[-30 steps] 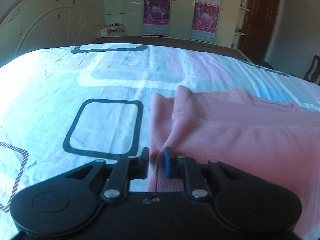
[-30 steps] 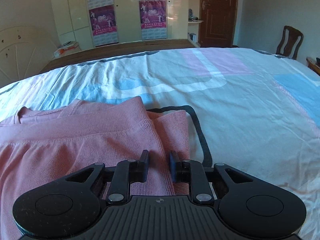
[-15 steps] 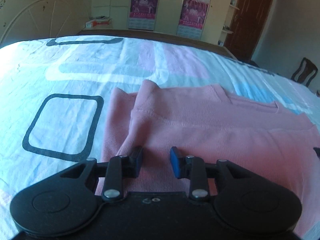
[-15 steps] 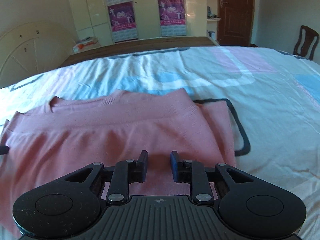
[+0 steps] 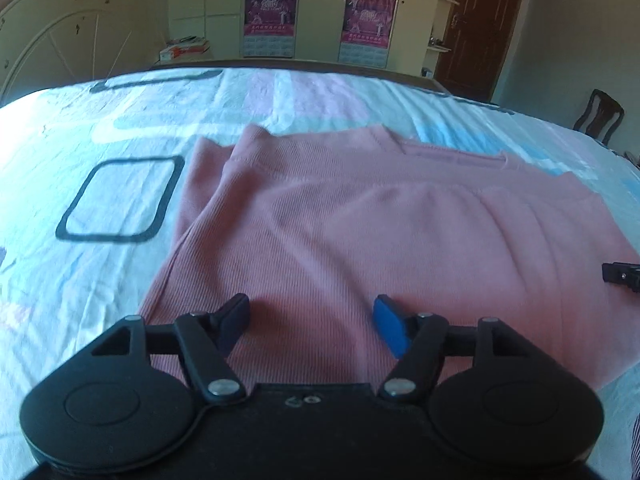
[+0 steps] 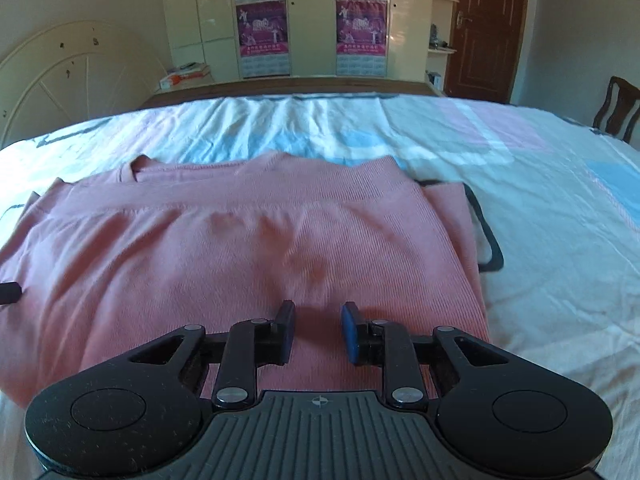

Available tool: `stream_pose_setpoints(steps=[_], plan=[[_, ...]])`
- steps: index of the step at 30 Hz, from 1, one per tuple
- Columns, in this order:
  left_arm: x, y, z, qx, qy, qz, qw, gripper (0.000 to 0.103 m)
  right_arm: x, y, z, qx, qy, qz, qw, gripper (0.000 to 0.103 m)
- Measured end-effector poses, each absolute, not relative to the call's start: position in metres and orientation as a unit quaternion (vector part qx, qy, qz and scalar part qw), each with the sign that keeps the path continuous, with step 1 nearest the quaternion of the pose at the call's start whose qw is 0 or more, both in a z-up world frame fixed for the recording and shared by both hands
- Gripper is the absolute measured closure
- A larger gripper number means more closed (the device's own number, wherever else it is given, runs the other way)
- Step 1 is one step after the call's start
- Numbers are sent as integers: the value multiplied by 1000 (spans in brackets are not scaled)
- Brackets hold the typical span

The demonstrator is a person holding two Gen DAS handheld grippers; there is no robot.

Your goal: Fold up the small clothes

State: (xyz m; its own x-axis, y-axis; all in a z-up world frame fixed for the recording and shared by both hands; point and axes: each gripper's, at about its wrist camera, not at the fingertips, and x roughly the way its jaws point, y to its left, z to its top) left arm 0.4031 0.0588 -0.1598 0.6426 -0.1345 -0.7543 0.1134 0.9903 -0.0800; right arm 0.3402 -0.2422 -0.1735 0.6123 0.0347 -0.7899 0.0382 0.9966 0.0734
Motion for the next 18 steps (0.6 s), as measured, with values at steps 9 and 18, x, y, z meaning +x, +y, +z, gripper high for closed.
stream_pose_setpoints(steps=[9,18], plan=[[376,76,-159,-4,413,-66,908,35,299,-265,-174,32,433,-46,900,76],[376,65,-162,32,419,-59,905,31,276,-249,-177,4,444,-73,893,69]])
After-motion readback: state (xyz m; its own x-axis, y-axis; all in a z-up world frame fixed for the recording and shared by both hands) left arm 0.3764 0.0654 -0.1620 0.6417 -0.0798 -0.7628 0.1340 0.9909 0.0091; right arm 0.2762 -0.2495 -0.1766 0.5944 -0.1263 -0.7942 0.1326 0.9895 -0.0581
